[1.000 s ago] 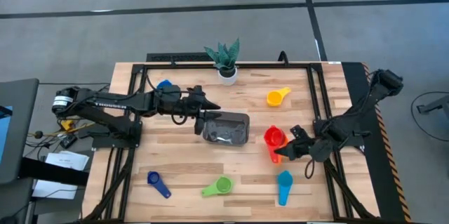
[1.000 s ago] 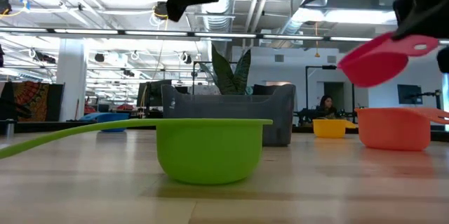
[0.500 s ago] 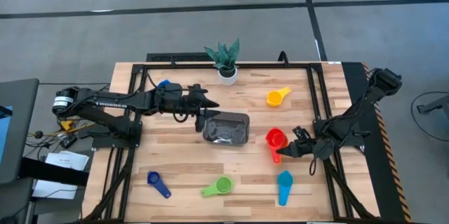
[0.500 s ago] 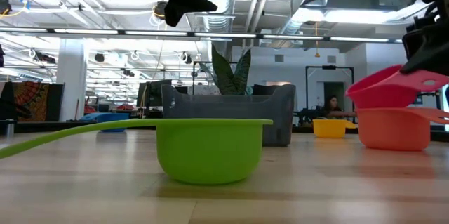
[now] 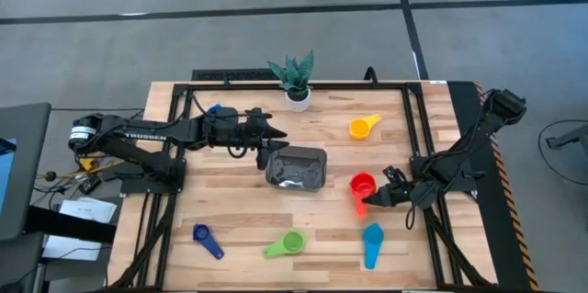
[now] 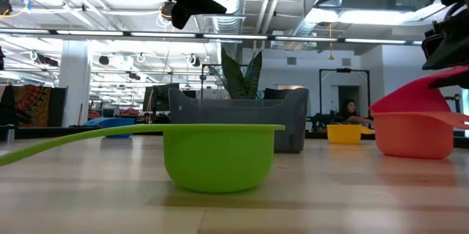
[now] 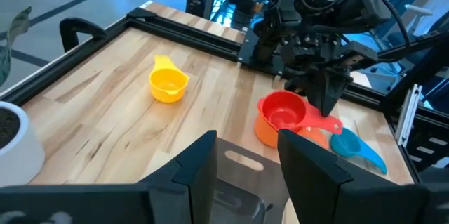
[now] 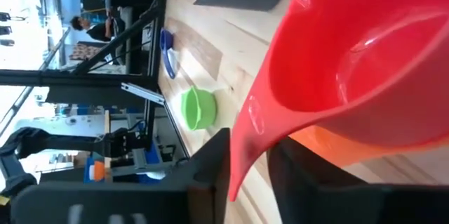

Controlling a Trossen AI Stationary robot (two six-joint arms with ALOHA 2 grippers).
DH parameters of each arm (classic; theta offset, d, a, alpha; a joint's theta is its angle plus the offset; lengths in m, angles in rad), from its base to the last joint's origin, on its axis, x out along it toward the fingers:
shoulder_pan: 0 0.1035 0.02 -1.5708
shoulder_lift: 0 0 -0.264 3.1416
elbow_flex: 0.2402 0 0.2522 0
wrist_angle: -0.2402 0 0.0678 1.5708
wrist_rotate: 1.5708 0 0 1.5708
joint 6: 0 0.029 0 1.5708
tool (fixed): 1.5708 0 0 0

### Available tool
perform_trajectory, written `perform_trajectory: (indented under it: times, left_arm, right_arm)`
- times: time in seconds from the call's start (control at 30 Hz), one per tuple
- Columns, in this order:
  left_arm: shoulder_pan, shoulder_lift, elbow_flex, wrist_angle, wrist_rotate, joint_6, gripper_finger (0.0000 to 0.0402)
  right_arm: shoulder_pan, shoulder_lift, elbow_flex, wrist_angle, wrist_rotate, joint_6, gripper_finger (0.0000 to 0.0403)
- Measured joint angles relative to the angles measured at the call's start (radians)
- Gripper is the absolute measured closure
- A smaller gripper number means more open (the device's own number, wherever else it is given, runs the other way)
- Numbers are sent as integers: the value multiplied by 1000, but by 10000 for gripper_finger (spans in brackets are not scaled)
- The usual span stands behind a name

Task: Nest measuring cups in basket
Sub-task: Stack the red measuring cup on top of the orange measuring cup

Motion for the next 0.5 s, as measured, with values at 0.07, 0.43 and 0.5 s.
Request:
perform_trajectory:
  times: [0.07, 0.43, 0.5]
  left_arm:
    - [0, 0, 0, 0, 0, 0, 262]
    - [0, 0, 0, -5, 28, -27, 262]
    - [0, 0, 0, -6, 29, -27, 262]
  right_arm:
    - [0, 0, 0, -3, 1, 19, 265]
    - [0, -44, 30, -80, -71, 72, 223]
    - [0, -66, 59, -160, -106, 75, 226]
